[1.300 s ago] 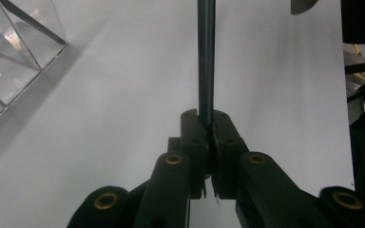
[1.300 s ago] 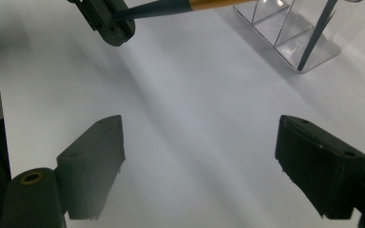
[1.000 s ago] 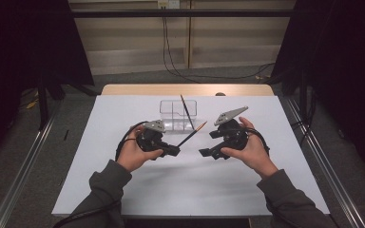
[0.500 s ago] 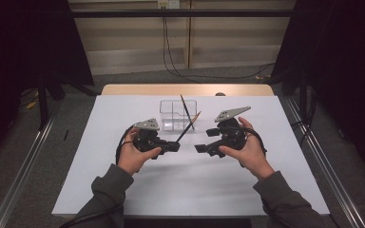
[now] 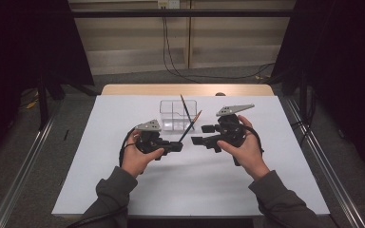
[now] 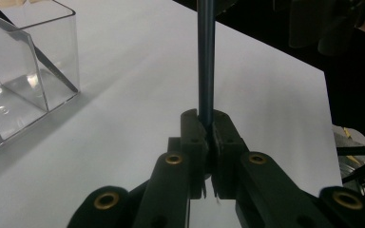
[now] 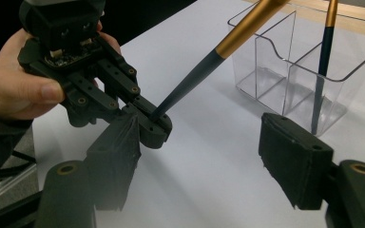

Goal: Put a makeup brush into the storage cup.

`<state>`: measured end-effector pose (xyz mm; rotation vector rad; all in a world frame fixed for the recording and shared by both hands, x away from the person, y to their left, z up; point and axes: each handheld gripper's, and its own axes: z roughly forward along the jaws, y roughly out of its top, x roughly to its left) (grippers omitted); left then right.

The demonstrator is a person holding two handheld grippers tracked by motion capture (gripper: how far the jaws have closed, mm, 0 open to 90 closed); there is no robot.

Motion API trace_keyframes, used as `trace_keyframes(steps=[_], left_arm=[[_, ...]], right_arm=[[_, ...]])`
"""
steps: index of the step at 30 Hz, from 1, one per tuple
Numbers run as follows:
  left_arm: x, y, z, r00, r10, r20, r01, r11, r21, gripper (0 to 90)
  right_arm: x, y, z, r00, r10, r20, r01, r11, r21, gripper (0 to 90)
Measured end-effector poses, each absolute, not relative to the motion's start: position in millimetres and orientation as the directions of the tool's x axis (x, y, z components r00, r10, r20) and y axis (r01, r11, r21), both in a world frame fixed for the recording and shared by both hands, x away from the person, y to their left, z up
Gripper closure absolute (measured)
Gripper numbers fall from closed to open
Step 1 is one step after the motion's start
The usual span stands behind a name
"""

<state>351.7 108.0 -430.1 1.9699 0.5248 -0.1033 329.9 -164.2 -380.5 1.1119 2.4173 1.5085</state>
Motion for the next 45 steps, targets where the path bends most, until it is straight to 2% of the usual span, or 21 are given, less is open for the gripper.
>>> trace_keyframes(steps=[14,17,18,21,24,33,45], left_arm=[[351,97,-436,0.904,0.291,-0.315,0.405,-0.340,0.849,85.8],[351,95,-438,0.906,0.287,-0.311,0.401,-0.346,0.848,85.8],[351,94,-438,0.906,0.285,-0.313,0.401,-0.344,0.849,85.8],[350,93,-438,0.903,0.278,-0.328,0.410,-0.323,0.853,85.8],[349,91,-436,0.900,0.276,-0.338,0.418,-0.320,0.850,85.8],[342,82,-440,0.886,0.275,-0.375,0.451,-0.319,0.834,85.4],[344,79,-444,0.876,0.272,-0.399,0.469,-0.289,0.834,85.3]], right_arm=[[333,-154,-386,-0.720,0.611,0.328,0.561,0.235,0.794,55.2],[333,-154,-387,-0.724,0.608,0.327,0.553,0.228,0.801,64.4],[333,-154,-386,-0.722,0.611,0.325,0.551,0.223,0.804,70.2],[334,-156,-384,-0.712,0.615,0.338,0.551,0.190,0.813,75.7],[336,-156,-383,-0.706,0.597,0.380,0.567,0.157,0.808,76.1],[337,-150,-382,-0.720,0.556,0.417,0.580,0.152,0.800,82.9],[338,-148,-381,-0.733,0.548,0.403,0.569,0.168,0.805,83.9]])
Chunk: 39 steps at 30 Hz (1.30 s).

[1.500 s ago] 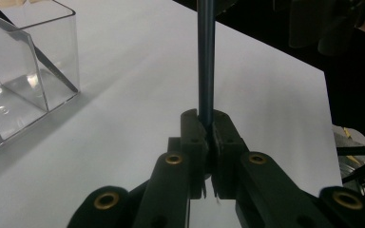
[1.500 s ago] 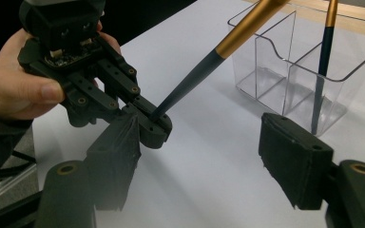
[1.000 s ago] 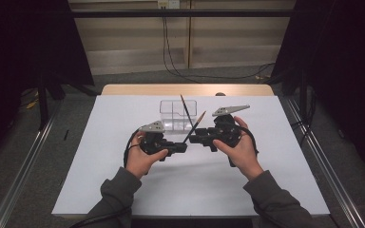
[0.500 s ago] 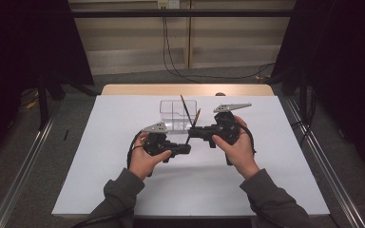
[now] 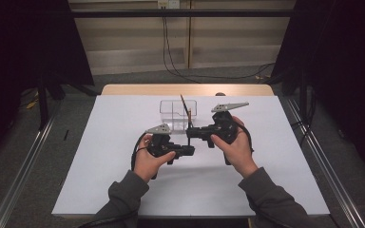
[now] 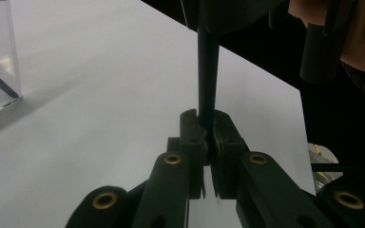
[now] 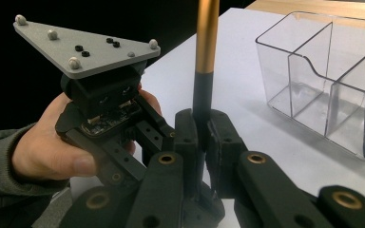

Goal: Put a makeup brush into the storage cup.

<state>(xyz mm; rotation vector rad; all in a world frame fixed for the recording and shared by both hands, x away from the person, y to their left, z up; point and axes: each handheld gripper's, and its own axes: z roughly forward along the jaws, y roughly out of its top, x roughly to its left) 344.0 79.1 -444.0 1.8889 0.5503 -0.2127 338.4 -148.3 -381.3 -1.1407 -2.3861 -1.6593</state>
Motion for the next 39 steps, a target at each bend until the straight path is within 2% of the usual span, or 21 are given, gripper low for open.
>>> trace_keyframes(steps=[14,19,23,24,26,28,33,39], left_arm=[[342,77,-444,0.874,0.250,-0.416,0.476,-0.271,0.837,80.9],[341,79,-443,0.875,0.252,-0.414,0.475,-0.276,0.836,76.2],[344,86,-442,0.866,0.250,-0.432,0.489,-0.246,0.837,66.3],[345,87,-441,0.866,0.247,-0.434,0.488,-0.235,0.841,63.0],[348,90,-440,0.858,0.250,-0.448,0.500,-0.210,0.840,50.4],[349,92,-437,0.859,0.243,-0.451,0.499,-0.195,0.844,47.4],[353,94,-427,0.855,0.262,-0.448,0.495,-0.153,0.855,30.5],[360,99,-419,0.828,0.297,-0.476,0.526,-0.113,0.843,22.1]], right_arm=[[340,-146,-383,-0.751,0.527,0.398,0.547,0.160,0.822,84.0],[340,-147,-383,-0.755,0.526,0.392,0.542,0.163,0.824,84.0],[341,-155,-382,-0.751,0.529,0.395,0.540,0.148,0.829,84.0],[341,-156,-381,-0.749,0.532,0.395,0.542,0.149,0.827,84.0],[341,-159,-382,-0.751,0.534,0.388,0.538,0.154,0.829,84.0],[341,-162,-382,-0.749,0.538,0.388,0.538,0.151,0.829,84.0],[340,-165,-385,-0.747,0.539,0.390,0.543,0.155,0.825,84.0],[338,-167,-384,-0.749,0.539,0.385,0.537,0.154,0.830,84.0]])
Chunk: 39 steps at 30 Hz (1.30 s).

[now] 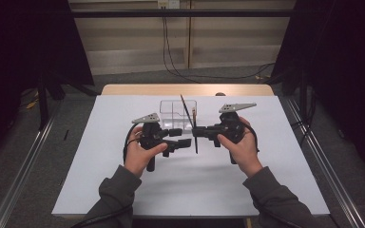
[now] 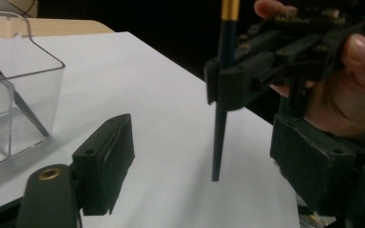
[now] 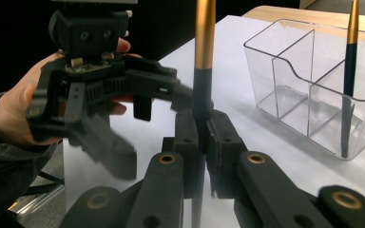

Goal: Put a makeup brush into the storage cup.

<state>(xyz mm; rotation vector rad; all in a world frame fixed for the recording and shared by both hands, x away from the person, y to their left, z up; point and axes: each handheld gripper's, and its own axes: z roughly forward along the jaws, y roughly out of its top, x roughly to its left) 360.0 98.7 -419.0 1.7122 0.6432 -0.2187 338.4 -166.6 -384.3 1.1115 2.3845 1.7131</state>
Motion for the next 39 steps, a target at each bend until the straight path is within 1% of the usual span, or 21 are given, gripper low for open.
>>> trace_keyframes(steps=[5,8,12,16,17,20,22,24,26,32,33,36,39], left_arm=[[364,100,-412,0.818,0.315,-0.482,0.525,-0.067,0.848,17.6],[365,100,-408,0.822,0.332,-0.463,0.510,-0.068,0.858,14.4],[365,98,-401,0.823,0.346,-0.451,0.493,-0.040,0.869,10.8],[367,94,-399,0.822,0.363,-0.438,0.484,-0.042,0.874,9.8],[367,92,-399,0.813,0.368,-0.451,0.495,-0.028,0.869,10.1],[368,92,-398,0.815,0.360,-0.455,0.492,-0.013,0.871,12.4],[368,91,-398,0.815,0.346,-0.464,0.496,-0.003,0.868,19.0],[369,91,-397,0.816,0.346,-0.463,0.495,-0.007,0.869,21.1],[369,90,-397,0.820,0.339,-0.462,0.494,-0.007,0.870,27.0],[370,88,-396,0.830,0.326,-0.452,0.483,-0.019,0.875,37.1],[370,88,-397,0.831,0.321,-0.454,0.485,-0.021,0.874,40.1],[372,88,-398,0.836,0.318,-0.447,0.476,-0.016,0.879,44.4],[373,87,-398,0.842,0.307,-0.444,0.472,-0.019,0.882,46.7]], right_arm=[[337,-166,-386,-0.754,0.532,0.384,0.535,0.159,0.830,84.0],[337,-165,-388,-0.755,0.530,0.386,0.536,0.160,0.829,84.0],[336,-163,-388,-0.758,0.526,0.386,0.537,0.166,0.827,84.0],[336,-161,-387,-0.763,0.520,0.384,0.533,0.169,0.829,84.0],[336,-161,-386,-0.769,0.512,0.383,0.528,0.171,0.832,84.0],[337,-159,-387,-0.771,0.509,0.384,0.530,0.178,0.829,84.0],[337,-158,-388,-0.771,0.508,0.384,0.530,0.179,0.829,84.0],[337,-157,-388,-0.774,0.504,0.384,0.531,0.184,0.827,84.0],[337,-157,-388,-0.773,0.505,0.383,0.530,0.185,0.827,84.0],[338,-156,-390,-0.777,0.498,0.384,0.530,0.188,0.827,84.0],[338,-155,-390,-0.777,0.498,0.384,0.530,0.190,0.826,84.0],[338,-156,-390,-0.778,0.495,0.387,0.531,0.190,0.826,84.0],[338,-156,-391,-0.779,0.494,0.386,0.531,0.192,0.825,84.0]])
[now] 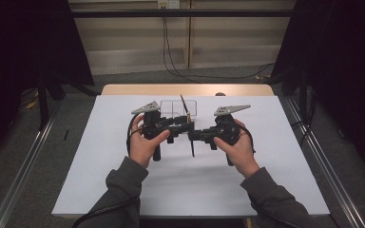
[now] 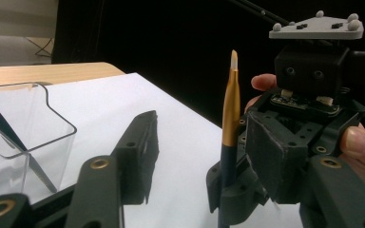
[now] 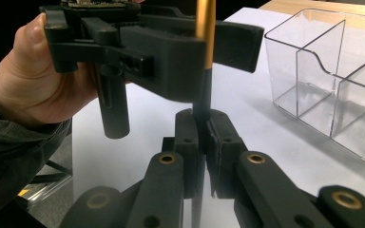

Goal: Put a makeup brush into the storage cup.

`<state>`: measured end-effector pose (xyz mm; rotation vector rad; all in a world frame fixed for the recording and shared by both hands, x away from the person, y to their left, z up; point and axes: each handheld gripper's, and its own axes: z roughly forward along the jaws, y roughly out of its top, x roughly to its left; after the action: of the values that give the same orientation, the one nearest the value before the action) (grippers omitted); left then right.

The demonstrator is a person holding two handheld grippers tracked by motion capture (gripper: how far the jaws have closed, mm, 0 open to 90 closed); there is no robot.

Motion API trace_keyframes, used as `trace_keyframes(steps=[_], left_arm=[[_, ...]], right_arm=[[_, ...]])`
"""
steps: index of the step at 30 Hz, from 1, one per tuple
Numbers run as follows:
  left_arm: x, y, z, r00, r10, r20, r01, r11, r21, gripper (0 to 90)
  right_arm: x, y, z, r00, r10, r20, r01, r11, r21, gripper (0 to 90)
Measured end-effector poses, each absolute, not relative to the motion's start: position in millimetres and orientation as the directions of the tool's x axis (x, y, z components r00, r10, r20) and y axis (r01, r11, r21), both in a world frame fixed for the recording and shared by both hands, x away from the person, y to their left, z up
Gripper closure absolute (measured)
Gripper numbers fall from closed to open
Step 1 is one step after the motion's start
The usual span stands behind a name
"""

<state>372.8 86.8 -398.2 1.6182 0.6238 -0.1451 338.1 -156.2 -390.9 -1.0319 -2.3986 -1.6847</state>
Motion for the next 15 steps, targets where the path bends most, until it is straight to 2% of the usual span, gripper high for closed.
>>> trace_keyframes(steps=[15], left_arm=[[372.4,82.4,-398.8,0.832,0.252,-0.495,0.512,-0.004,0.859,67.5]], right_arm=[[337.6,-156.4,-391.2,-0.782,0.495,0.377,0.528,0.205,0.824,84.0]])
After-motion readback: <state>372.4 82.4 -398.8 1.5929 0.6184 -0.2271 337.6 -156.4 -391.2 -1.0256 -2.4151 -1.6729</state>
